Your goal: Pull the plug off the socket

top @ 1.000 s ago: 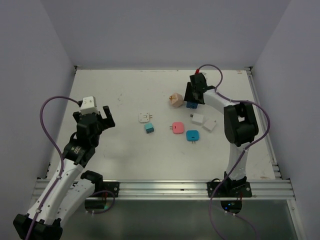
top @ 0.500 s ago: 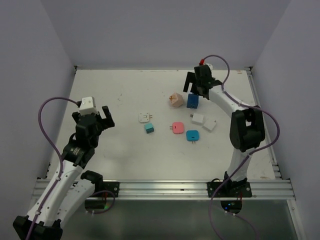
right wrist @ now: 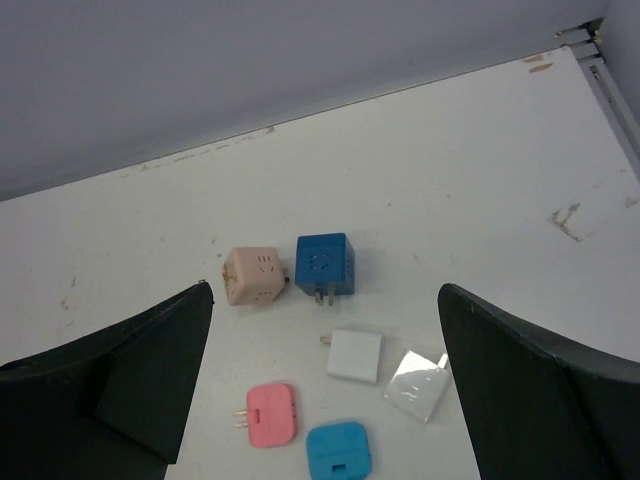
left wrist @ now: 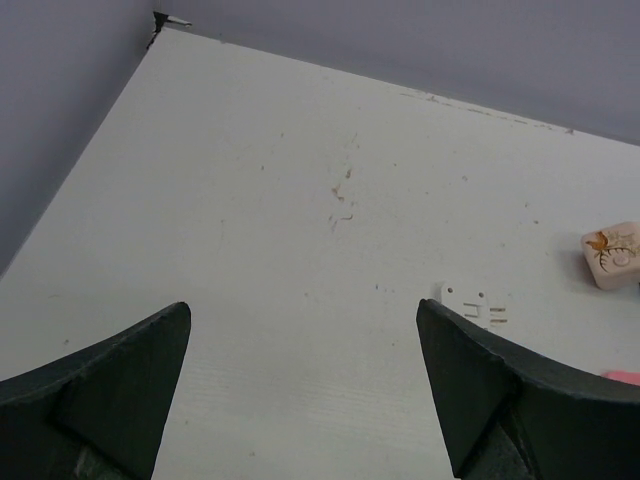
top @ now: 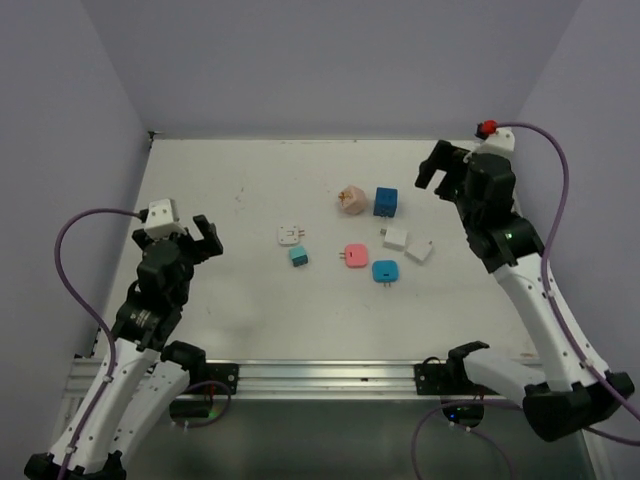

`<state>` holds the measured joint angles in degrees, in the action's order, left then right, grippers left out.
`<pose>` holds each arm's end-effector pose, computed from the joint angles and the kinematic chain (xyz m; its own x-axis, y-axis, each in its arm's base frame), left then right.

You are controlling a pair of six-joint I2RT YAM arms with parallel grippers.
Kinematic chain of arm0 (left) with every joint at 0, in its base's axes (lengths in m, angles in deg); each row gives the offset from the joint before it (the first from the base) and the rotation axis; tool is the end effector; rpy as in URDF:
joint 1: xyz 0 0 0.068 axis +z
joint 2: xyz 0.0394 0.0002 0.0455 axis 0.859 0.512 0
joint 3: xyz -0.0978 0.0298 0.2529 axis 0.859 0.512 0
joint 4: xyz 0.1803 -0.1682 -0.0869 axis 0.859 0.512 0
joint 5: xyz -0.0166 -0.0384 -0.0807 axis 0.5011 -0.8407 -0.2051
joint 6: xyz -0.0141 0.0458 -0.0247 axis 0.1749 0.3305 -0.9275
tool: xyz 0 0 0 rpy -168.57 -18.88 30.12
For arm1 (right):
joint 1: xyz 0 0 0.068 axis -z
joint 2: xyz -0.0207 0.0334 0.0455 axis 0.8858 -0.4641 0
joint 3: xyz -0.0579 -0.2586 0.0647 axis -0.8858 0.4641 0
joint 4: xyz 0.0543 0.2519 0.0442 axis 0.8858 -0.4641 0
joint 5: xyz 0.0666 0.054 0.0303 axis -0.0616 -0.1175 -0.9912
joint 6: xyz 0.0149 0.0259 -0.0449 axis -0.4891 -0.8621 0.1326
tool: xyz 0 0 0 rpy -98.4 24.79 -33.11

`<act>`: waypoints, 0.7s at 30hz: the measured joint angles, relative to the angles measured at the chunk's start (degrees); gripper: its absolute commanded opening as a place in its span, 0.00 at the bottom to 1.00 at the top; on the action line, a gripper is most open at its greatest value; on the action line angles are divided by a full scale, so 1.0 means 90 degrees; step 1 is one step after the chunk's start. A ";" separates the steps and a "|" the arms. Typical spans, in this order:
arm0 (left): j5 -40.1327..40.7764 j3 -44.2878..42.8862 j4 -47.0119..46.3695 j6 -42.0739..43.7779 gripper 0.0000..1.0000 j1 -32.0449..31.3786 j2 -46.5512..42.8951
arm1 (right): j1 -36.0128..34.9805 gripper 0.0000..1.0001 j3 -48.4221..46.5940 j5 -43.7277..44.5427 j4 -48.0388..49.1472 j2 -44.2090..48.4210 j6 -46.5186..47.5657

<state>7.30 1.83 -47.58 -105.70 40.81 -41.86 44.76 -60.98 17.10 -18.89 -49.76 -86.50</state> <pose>0.1328 -0.0278 0.3111 -0.1824 -0.2460 -0.9520 -0.1874 0.9591 -0.2120 0.2350 0.0623 0.4139 -0.2284 0.2956 -0.9276 0.1059 0.9547 0.2782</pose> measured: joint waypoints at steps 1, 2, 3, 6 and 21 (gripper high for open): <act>0.0012 0.0000 0.0002 0.0000 0.98 0.0000 -0.0097 | 0.0000 0.99 0.0206 0.0053 -0.0058 0.0362 0.0044; 0.0039 0.0000 0.0002 -0.0002 0.98 0.0000 -0.0199 | 0.0002 0.99 0.0408 0.0129 -0.0117 0.0714 0.0085; 0.0066 0.0000 0.0005 -0.0005 0.98 0.0000 -0.0321 | 0.0002 0.99 0.0563 0.0172 -0.0158 0.1015 0.0121; 0.0175 0.0000 0.0000 -0.0010 0.98 0.0000 -0.0673 | 0.0002 0.99 0.1110 0.0347 -0.0488 0.2084 0.0284; 0.0488 0.0114 0.0129 -0.0163 0.97 0.0000 -0.2531 | 0.0002 0.99 0.2727 0.0799 -0.1481 0.6509 0.0770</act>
<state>11.70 2.86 -46.42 -107.16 40.81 -64.64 44.78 -36.44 24.30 -32.22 8.82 -79.58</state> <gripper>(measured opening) 0.974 0.987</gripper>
